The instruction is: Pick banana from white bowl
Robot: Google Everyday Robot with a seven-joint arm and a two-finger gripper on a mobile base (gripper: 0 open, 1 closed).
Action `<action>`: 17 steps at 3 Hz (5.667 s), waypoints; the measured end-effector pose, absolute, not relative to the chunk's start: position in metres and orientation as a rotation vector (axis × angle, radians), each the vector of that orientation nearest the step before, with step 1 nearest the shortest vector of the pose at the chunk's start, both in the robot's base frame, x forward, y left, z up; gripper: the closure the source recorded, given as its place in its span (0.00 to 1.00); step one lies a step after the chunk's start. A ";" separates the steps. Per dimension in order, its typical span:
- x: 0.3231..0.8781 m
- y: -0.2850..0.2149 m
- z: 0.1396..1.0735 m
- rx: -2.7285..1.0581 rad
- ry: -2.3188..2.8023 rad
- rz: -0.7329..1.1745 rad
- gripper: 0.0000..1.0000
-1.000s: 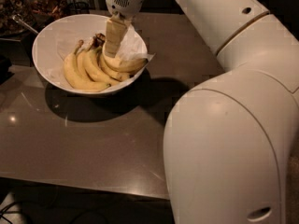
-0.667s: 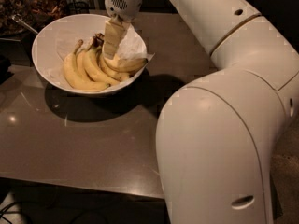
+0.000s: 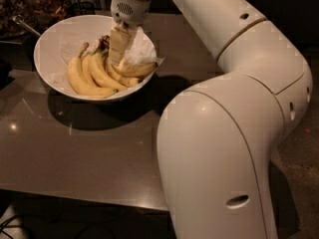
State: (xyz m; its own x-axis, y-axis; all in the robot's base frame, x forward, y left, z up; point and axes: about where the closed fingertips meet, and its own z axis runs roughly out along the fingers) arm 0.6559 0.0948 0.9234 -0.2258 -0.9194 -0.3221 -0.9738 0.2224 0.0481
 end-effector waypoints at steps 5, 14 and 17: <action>0.668 0.087 0.879 -1.704 2.410 0.512 0.34; 0.608 0.081 0.930 -1.709 2.320 0.365 1.00; 0.562 0.056 0.926 -1.651 2.377 0.388 1.00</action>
Offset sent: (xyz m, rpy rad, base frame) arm -0.0215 -0.0346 -0.0198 -0.0578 0.1930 -0.0372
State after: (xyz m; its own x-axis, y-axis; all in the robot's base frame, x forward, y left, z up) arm 0.5624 0.0562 0.9255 -0.3437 -0.8802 -0.3273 -0.9386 0.3332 0.0895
